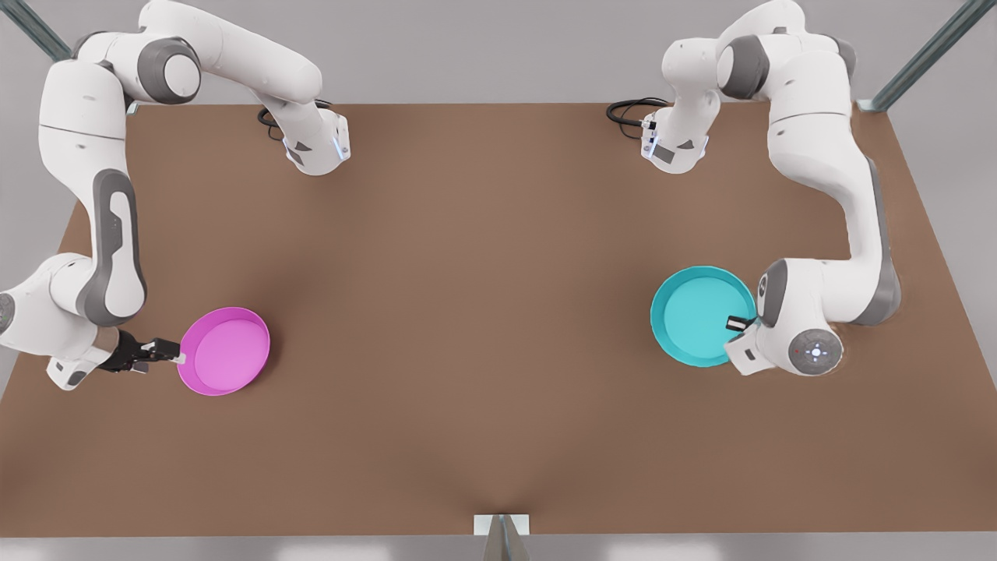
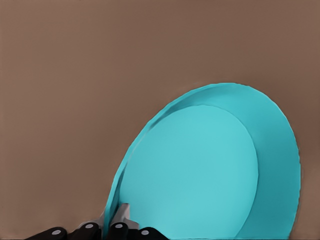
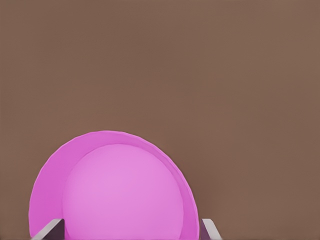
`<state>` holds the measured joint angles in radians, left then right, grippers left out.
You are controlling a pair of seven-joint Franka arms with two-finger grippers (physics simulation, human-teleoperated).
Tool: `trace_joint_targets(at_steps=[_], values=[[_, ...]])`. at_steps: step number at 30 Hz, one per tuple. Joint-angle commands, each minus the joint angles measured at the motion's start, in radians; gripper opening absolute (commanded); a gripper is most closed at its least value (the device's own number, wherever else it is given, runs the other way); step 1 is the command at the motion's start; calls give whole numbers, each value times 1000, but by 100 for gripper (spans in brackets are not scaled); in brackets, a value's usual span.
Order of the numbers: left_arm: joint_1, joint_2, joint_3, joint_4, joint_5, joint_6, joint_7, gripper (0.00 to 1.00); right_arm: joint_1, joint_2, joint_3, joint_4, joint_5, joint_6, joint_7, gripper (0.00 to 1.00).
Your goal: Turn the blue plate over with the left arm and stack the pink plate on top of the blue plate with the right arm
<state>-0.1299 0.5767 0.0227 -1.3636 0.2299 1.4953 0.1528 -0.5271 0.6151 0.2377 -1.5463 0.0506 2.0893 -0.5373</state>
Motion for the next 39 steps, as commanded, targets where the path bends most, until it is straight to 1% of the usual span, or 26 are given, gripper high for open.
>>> trace_joint_targets(at_steps=[1, 3, 6, 9, 11, 15, 16, 18, 19, 21, 22, 24, 27, 31, 36, 39], values=[[-5, 0, 0, 3, 95, -6, -5, 21, 1, 0, 0, 0, 0, 0, 0, 100], [-86, 0, 0, 3, 218, -61, -59, 21, 1, 2, 0, 0, 0, 0, -1, 100], [-207, 2, 0, 3, 338, -152, -150, 21, -2, 2, 0, 2, 2, 0, -7, 100], [-296, 5, 0, 3, 423, -216, -225, 21, -1, 3, 0, 2, 6, 0, 3, 100], [-384, 15, 0, 3, 520, -268, -277, 21, -4, 3, 0, 0, 14, 0, 3, 100], [-530, 69, 0, -2, 680, -342, -323, 21, -25, 18, 0, -3, 15, -9, -9, 100], [-563, 84, 0, -2, 704, -368, -341, 21, -39, 31, 0, -3, 14, -12, -53, 100], [-614, 123, 0, -2, 750, -426, -364, 21, -76, 78, -11, 2, 0, -6, -311, 100], [-649, 141, 0, -2, 778, -443, -369, 21, -76, 92, -44, 0, 5, -2, -371, 100], [-715, 187, 0, -2, 831, -487, -377, 21, -94, 86, -64, -31, 14, -17, -216, 100], [-747, 210, 0, -2, 845, -509, -383, 21, -97, 84, -64, -49, 14, -20, -126, 100], [-797, 250, 0, -2, 890, -535, -410, 21, -99, 84, -64, -54, 12, -25, -52, 100], [-856, 305, 0, -2, 960, -567, -440, 21, -85, 100, -63, -46, 15, -14, -41, 100], [-924, 376, 0, 1, 973, -606, -513, 21, -36, 126, -63, -23, 3, -8, -84, 100], [-982, 443, 0, 4, 982, -632, -541, 21, -37, 141, -63, -25, 2, -8, -92, 100], [-999, 486, 0, 47, 982, -642, -541, 21, -40, 147, -63, -26, 3, -8, -92, 100]])
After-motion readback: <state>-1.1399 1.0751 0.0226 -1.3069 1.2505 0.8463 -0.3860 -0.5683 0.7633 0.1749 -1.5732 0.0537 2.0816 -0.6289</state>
